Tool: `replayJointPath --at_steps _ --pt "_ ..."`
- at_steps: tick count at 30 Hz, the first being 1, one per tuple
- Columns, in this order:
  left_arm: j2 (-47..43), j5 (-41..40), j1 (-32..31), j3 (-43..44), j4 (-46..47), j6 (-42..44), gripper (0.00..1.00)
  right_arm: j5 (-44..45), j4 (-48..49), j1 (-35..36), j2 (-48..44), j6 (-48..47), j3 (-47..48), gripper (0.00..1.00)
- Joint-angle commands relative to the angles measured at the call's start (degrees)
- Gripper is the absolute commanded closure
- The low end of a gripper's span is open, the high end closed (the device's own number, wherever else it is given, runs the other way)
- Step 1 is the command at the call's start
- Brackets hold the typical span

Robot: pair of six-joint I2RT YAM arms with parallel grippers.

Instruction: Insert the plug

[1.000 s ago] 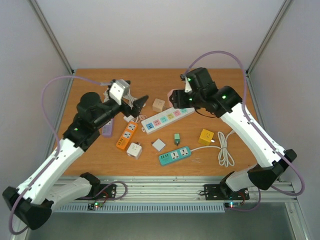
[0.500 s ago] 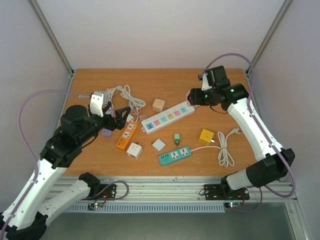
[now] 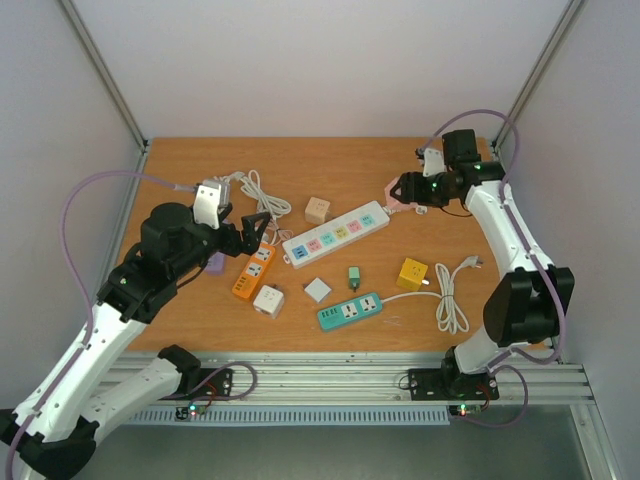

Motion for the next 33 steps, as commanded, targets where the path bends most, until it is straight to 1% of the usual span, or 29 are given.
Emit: replayJointPath --at_steps 1,10,12,16,25,33 --pt "0.33 1.79 0.29 1.18 4.4 -0.29 0.01 -4.69 3.78 0.39 3.72 -6.78 0.88 0.57" --pt "1.22 0.72 0.66 -2.45 7.98 2.15 0.01 -4.82 6.3 0.96 14.22 -13.24 3.86 0.59" --pt "1.27 0.87 0.97 -2.6 7.93 2.24 0.01 -5.43 6.75 1.84 15.61 -14.41 4.5 0.59" --pt "0.85 1.5 1.88 -3.2 8.51 1.83 0.01 -3.31 6.61 4.47 18.33 -15.86 6.52 0.59" --pt "0.74 2.69 2.73 -3.61 8.92 1.14 0.0 -0.41 4.26 6.59 22.66 -17.86 10.03 0.59" --pt "1.08 3.49 3.14 -3.97 8.96 0.51 0.01 1.87 1.42 7.62 24.6 -18.74 11.62 0.59"
